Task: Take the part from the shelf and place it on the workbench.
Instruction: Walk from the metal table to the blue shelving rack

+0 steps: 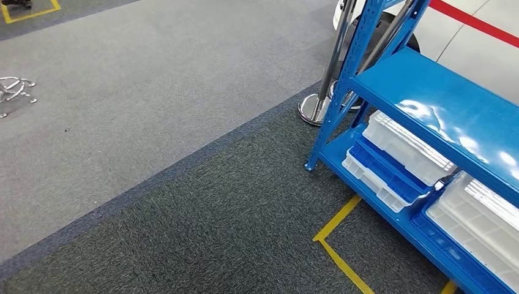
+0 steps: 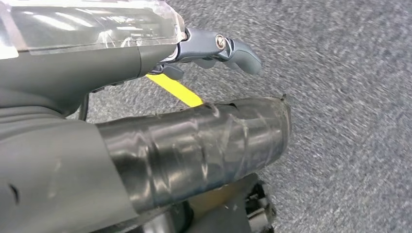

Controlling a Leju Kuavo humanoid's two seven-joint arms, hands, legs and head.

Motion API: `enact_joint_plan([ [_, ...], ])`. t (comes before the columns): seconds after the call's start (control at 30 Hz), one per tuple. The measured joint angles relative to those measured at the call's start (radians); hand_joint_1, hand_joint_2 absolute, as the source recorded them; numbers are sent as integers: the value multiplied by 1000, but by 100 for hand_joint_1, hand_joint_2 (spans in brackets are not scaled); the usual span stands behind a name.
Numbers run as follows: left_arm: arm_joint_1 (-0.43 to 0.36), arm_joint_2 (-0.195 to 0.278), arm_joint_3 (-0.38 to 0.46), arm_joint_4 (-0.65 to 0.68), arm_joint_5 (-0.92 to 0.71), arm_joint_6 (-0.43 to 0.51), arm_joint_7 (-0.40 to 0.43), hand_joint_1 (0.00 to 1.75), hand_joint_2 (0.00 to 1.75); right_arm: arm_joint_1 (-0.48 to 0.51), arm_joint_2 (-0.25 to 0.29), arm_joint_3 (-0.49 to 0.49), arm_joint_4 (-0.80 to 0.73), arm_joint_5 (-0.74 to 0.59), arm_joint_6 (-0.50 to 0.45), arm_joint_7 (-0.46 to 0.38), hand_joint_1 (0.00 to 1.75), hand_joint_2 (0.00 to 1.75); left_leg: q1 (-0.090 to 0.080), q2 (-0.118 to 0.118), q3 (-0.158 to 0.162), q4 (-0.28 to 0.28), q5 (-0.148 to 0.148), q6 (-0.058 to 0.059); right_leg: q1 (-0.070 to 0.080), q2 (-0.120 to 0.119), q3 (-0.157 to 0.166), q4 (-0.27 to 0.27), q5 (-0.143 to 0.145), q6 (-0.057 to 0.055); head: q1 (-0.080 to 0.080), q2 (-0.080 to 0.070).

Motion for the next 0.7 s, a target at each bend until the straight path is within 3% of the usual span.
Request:
enact_joint_plan([
  [0.07,-1,-2,0,0,0,0,0,0,0,0,0,0,0,0,0,0,0,0,-3,20,8,1,-7,-8,6,-43,73,-138,56,-10,0,0],
  [0.13,-2,-2,0,0,0,0,-1,0,0,-3,0,0,0,1,1,-1,0,0,-7,36,15,1,-14,-19,15,-69,105,-203,69,-24,-1,0],
  [0.2,-6,-2,0,0,0,0,-2,0,0,-3,0,0,0,2,1,-2,0,0,-10,53,23,-3,-17,-29,17,-51,104,-207,69,-36,-1,0],
  [0.23,-8,-3,0,0,0,0,-3,0,0,-2,0,0,0,2,2,-2,0,0,-8,48,26,1,-23,-35,15,-41,106,-211,71,-42,-1,0],
  [0.3,-11,-3,0,0,0,0,-4,0,0,-3,0,0,0,3,2,-3,0,0,-6,6,8,56,-62,-44,8,-20,111,-219,76,-54,-2,0],
  [0.37,-10,-3,0,0,0,0,-5,0,0,-6,0,0,0,3,2,-4,0,0,-4,-43,-48,179,-127,-48,7,2,112,-220,78,-62,-3,0],
  [0.4,-8,-3,0,0,0,0,-4,0,0,-7,0,0,0,4,2,-4,0,0,-3,-51,-80,241,-150,-48,8,15,112,-219,78,-64,-3,0],
  [0.43,-6,-3,0,0,1,0,-4,0,0,-7,0,0,0,5,2,-5,0,0,-4,-55,-101,278,-155,-48,9,29,112,-217,77,-65,-3,0],
  [0.47,-5,-3,0,0,1,0,-4,0,0,-7,0,0,0,6,2,-5,0,0,-4,-56,-108,279,-139,-47,9,43,113,-215,76,-66,-3,0],
  [0.5,-4,-3,0,0,1,0,-4,0,0,-7,0,0,0,7,2,-5,0,0,-3,-59,-97,242,-104,-45,9,58,114,-213,75,-65,-3,0],
  [0.57,-5,-3,0,0,1,0,-4,0,0,-6,0,-1,0,11,2,-5,0,0,-2,-92,-46,110,-26,-39,9,84,116,-210,72,-61,-3,0],
  [0.6,-6,-2,0,0,1,0,-4,0,0,-7,0,-1,0,12,2,-5,0,0,-2,-115,-26,55,-4,-36,10,95,114,-206,70,-57,-3,0],
  [0.67,-7,-2,0,0,1,0,-3,0,0,-8,-1,-2,0,13,2,-5,0,0,-3,-143,-12,14,1,-30,7,115,106,-202,70,-44,-3,0],
  [0.7,-8,-2,-1,0,1,0,-2,0,0,-8,-1,-3,0,14,2,-5,0,0,-5,-139,-11,11,2,-28,5,123,103,-202,72,-38,-3,0],
])
